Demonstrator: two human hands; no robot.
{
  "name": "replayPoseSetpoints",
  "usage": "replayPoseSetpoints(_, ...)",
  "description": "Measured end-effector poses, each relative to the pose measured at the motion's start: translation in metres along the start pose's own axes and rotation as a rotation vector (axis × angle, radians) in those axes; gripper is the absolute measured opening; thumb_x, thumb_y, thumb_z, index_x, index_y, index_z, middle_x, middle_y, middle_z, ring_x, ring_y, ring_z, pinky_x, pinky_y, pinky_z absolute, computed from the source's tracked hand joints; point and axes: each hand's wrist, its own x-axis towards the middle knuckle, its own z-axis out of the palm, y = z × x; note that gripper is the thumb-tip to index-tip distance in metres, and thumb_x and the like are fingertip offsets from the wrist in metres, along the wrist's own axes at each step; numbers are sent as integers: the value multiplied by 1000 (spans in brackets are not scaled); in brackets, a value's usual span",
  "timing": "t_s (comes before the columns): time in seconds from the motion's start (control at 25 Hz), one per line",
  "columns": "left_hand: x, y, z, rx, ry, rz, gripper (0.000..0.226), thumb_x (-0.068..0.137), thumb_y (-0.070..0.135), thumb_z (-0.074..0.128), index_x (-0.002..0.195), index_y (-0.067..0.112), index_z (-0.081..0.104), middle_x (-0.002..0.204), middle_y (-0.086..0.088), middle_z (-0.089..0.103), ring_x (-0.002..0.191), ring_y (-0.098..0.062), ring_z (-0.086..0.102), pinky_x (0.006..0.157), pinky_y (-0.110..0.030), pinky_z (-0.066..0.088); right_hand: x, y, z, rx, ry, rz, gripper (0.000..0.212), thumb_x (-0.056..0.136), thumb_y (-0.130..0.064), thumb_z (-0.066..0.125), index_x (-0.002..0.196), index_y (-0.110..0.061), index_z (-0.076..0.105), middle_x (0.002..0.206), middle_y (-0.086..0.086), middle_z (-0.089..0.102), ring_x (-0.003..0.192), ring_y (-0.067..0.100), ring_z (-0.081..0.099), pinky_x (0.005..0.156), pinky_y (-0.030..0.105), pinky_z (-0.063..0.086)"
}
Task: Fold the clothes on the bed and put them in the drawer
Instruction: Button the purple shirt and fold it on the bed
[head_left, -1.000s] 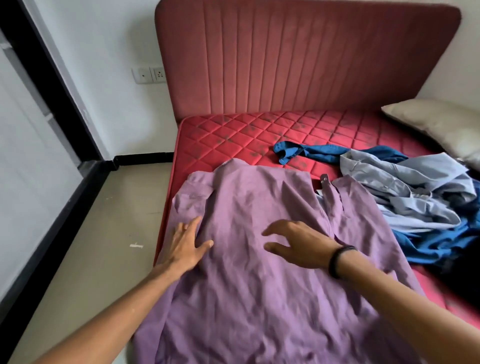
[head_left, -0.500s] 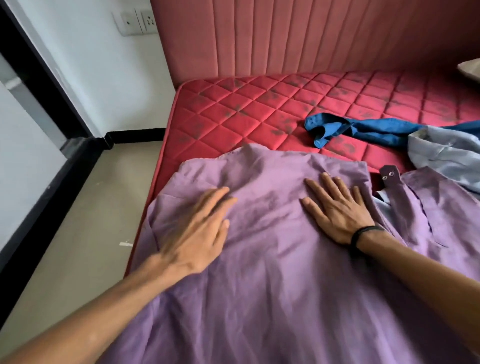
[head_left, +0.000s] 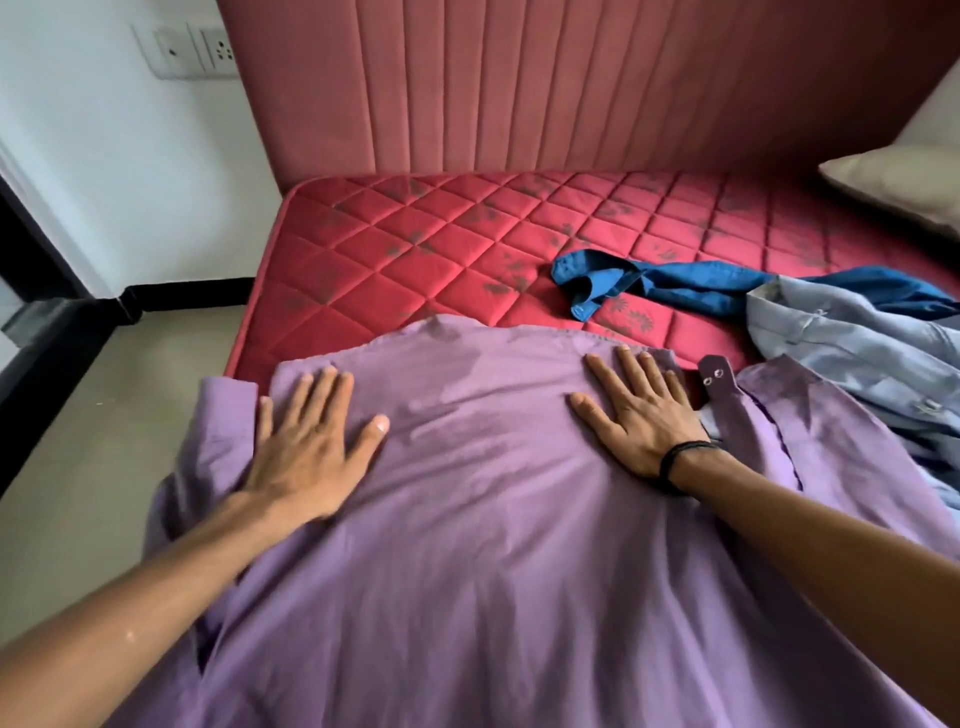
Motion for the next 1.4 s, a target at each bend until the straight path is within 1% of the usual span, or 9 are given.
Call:
replayPoseSetpoints(0.32,28,-4,-11,27,-77,-213,65,108,47,18,162,12,23,172,-6,11,158,-31,7,122,-66,10,-3,-2,-36,-86,-82,22,77,99,-71,17,164,-30,6,172,12,2,158,31,3,127,53,1)
replayPoseSetpoints(0.48,-113,122,1,-55,335,295,62,103,46,31,147,9,54,156,-19,45,145,-41,42,109,-73,29,-199,-19,-63,184,123,-253,69,105,-64,24,163,-29,18,171,8,13,159,24,5,129,43,5)
replayPoseSetpoints(0.64,-256,221,15,-144,92,637,67,89,54,44,146,21,58,159,-5,45,147,-26,43,115,-67,29,-354,0,-29,3,51,-9,64,102,-72,17,160,-48,10,172,0,5,158,29,-1,127,52,12)
replayPoseSetpoints(0.8,-250,213,7,-26,12,506,64,96,56,37,152,26,48,163,-5,38,152,-28,34,121,-60,23,-332,0,-13,67,-89,103,71,95,-75,0,160,-48,3,171,0,-10,158,31,-10,125,58,2)
replayPoseSetpoints(0.92,-263,220,7,-22,-22,407,65,100,60,34,154,28,45,165,-7,35,153,-31,31,122,-61,19,-351,23,-10,11,-61,51,67,99,-72,8,161,-47,6,171,-3,-4,159,26,-4,126,57,2)
replayPoseSetpoints(1.08,-306,259,4,-92,-25,514,73,98,71,32,157,29,40,164,-7,37,151,-31,33,124,-56,19,-404,70,-29,6,-3,317,71,97,-68,33,159,-33,33,169,8,22,155,31,24,119,69,15)
replayPoseSetpoints(1.16,-269,282,-1,-269,5,543,59,101,63,35,147,30,51,141,-3,59,130,-27,56,111,-47,41,-415,76,-46,118,165,434,77,84,-53,68,151,-22,46,162,17,33,145,37,40,109,69,34)
replayPoseSetpoints(1.28,-159,310,-19,-566,73,360,30,102,39,52,122,21,66,102,-4,71,96,-27,66,86,-41,53,-427,82,-67,345,357,645,79,78,-43,80,144,-15,49,150,26,37,131,45,41,105,55,39)
replayPoseSetpoints(1.4,-54,343,-31,-425,25,214,20,99,25,54,96,16,71,99,-17,74,99,-38,67,88,-41,50,-434,93,-85,576,52,844,88,74,-54,83,138,-7,46,136,28,52,126,46,49,100,51,42)
